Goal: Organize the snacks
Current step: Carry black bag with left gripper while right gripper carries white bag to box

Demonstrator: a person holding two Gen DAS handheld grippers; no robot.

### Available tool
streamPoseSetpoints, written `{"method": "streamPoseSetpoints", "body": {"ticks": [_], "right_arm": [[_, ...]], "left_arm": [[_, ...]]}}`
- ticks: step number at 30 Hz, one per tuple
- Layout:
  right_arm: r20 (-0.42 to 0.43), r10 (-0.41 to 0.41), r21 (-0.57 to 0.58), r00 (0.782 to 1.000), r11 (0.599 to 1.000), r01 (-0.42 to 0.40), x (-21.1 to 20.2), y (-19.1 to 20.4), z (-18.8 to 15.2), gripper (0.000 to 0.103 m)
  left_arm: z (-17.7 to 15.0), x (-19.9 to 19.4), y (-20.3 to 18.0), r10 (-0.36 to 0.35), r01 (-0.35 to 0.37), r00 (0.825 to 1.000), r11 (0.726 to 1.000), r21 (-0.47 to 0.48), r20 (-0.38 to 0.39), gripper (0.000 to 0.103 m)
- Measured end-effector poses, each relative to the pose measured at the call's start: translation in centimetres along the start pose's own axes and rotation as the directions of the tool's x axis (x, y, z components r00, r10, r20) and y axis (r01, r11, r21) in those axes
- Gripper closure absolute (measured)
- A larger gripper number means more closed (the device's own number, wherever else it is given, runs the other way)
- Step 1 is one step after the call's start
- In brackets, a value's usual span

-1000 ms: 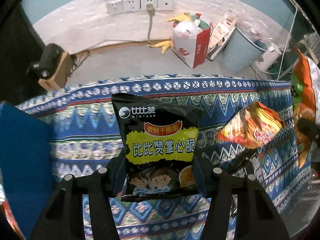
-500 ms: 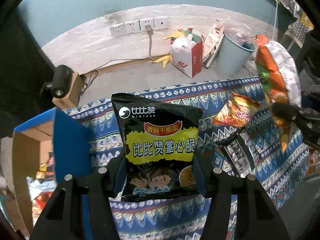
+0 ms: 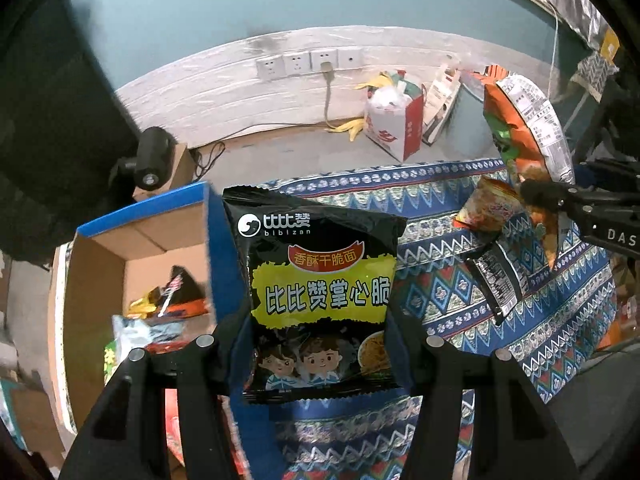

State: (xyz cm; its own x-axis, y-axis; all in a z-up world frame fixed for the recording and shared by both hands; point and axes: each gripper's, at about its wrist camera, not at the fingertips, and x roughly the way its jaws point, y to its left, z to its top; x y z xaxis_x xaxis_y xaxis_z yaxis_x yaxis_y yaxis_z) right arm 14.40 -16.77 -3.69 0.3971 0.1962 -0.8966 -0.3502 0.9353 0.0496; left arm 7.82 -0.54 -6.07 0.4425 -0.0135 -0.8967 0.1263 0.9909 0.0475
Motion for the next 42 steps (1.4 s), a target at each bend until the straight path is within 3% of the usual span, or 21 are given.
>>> {"method": "streamPoseSetpoints", "body": {"ticks": [23,29,42], "right_arm": [[-0.029,0.102,-0.16,0.994,0.982,-0.105,1.9,12.8,3.9,0.063],[-0.04,0.137,-0.195,0.99,0.971,-0.142,2.5,16.9,5.3,0.063],[-0.106,0.227,-0.213,0.968,0.946,-0.245,5.6,24.7,8.1,0.063]], "left_arm": [[-4.4,-2.5,13.7,0.063,-0.055,0.997,0.981,-0.184,0.037,0.044],[-5.7,-2.7,16.0,0.1,-0.09,0.994,0.972,-0.216,0.033,0.044],[-6.4,-2.9,20.5,0.099,-0.088,0.995,0.945,-0.315,0.019,0.044]]}}
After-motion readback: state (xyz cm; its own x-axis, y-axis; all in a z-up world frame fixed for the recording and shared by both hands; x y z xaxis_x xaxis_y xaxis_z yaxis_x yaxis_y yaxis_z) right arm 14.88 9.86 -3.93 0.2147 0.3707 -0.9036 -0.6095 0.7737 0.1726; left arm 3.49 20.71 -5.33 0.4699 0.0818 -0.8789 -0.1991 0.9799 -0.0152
